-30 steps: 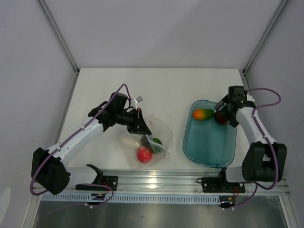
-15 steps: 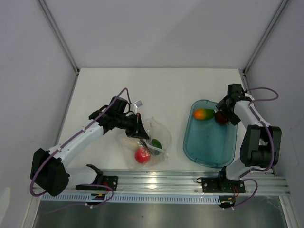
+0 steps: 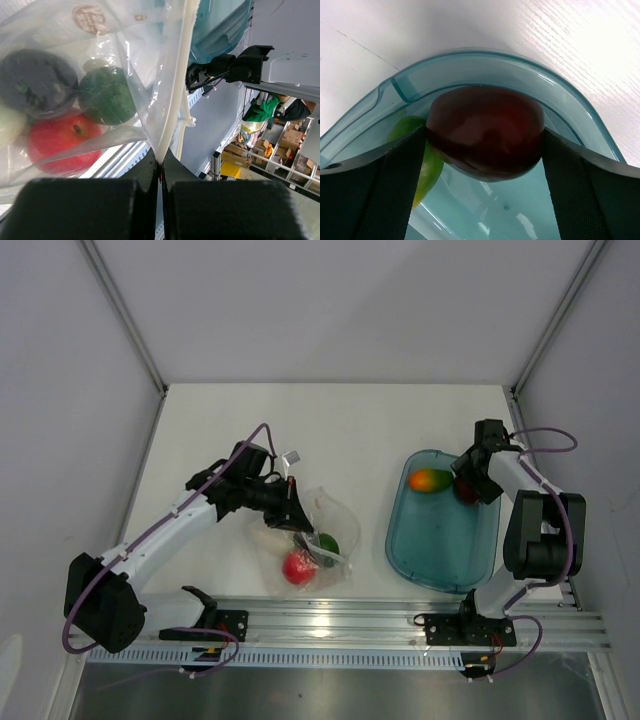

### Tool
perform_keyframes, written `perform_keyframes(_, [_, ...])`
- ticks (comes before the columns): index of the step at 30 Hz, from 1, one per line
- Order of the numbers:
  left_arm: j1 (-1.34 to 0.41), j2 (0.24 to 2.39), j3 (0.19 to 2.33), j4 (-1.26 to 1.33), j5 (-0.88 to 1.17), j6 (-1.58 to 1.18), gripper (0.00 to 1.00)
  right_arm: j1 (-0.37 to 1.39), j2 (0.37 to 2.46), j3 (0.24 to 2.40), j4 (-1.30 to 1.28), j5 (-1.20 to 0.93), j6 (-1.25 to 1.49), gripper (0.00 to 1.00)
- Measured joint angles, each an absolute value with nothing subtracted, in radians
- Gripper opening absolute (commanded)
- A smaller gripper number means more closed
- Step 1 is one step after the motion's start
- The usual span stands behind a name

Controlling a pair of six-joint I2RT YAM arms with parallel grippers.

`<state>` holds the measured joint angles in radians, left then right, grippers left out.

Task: Place the food in the zip-top bag and seal the zipper
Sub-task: Pick up the fake fruit from the bin.

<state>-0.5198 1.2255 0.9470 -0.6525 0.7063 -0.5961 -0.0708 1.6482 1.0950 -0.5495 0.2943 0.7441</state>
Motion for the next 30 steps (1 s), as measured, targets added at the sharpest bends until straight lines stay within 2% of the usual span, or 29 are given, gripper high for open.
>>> perform_keyframes(3, [-0.519, 1.229, 0.967, -0.667, 0.706, -0.595, 0.01, -0.071, 1.65, 1.092, -0.546, 0.289, 0.74, 0.76])
perform_keyframes(4, [-0.519, 1.23, 0.975, -0.67, 0.706, -0.594, 0.01, -0.071, 1.65, 1.09, -0.541, 0.287, 0.739, 0.67])
perform_keyframes(5, [-0.52, 1.23, 0.979, -0.672, 0.706, -0.594, 0.01, -0.071, 1.65, 1.088, -0.537, 0.284, 0.738, 0.67])
perform_keyframes(6, [-0.52, 1.23, 0.983, -0.676, 0.706, -0.595, 0.01, -0.071, 1.649, 1.085, -0.53, 0.28, 0.735, 0.56])
perform_keyframes(7, [-0.52, 1.23, 0.986, -0.676, 0.707, -0.595, 0.01, -0.071, 1.647, 1.081, -0.521, 0.277, 0.732, 0.52])
perform_keyframes(8, [-0.52, 1.23, 0.988, -0.677, 0.707, -0.595, 0.0, -0.071, 1.643, 1.076, -0.513, 0.269, 0.729, 0.42])
perform_keyframes(10, [-0.519, 1.23, 0.988, -0.677, 0.707, -0.598, 0.01, -0.071, 1.631, 1.06, -0.493, 0.246, 0.724, 0.31])
perform_keyframes(11, [-0.52, 1.23, 0.988, -0.676, 0.707, -0.602, 0.01, -0.071, 1.625, 1.053, -0.488, 0.237, 0.723, 0.23])
perform_keyframes(13, [-0.519, 1.229, 0.987, -0.674, 0.708, -0.604, 0.01, -0.07, 1.606, 1.034, -0.477, 0.207, 0.72, 0.19])
perform_keyframes(14, [-0.519, 1.228, 0.982, -0.667, 0.71, -0.611, 0.01, -0.07, 1.592, 1.023, -0.479, 0.185, 0.717, 0.12])
perform_keyframes(17, [-0.519, 1.227, 0.97, -0.657, 0.715, -0.634, 0.01, -0.067, 1.551, 1.009, -0.495, 0.138, 0.707, 0.0])
perform_keyframes(26, [-0.519, 1.216, 0.969, -0.652, 0.718, -0.675, 0.0, -0.035, 1.308, 1.008, -0.518, 0.014, 0.653, 0.0])
perform_keyframes(30, [-0.52, 1.202, 0.959, -0.612, 0.727, -0.726, 0.01, -0.03, 1.258, 1.008, -0.504, -0.109, 0.603, 0.0])
